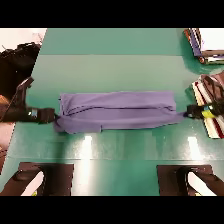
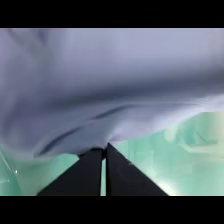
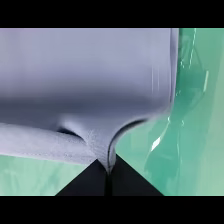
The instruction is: Fold the shirts.
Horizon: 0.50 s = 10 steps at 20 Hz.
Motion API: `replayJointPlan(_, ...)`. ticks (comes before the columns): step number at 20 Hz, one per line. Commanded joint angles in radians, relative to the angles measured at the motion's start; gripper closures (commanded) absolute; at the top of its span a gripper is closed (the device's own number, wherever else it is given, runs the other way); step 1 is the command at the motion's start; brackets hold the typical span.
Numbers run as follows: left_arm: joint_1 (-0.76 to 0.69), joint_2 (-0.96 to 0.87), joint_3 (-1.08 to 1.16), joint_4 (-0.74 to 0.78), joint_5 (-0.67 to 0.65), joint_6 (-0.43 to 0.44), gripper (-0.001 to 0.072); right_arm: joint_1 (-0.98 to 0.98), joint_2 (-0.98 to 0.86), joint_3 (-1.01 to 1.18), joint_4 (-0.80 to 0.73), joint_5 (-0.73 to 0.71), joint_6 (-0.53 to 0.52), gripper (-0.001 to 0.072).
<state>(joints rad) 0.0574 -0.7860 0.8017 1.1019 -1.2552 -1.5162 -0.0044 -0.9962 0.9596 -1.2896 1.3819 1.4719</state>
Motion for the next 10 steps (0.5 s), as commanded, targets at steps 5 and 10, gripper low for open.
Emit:
replayJointPlan(5, 0.000, -0.459, 0.217, 0.004, 0.328, 0.062, 0.0684, 0.057, -0.493, 0.382, 0.016, -0.093, 0.004, 0.0694)
replayJointPlan(10, 0.001, -0.527, 0.288, -0.011, 0.373, 0.050, 0.0067, 0.028, -0.615, 0.530, 0.179, -0.088, -0.071, 0.0448)
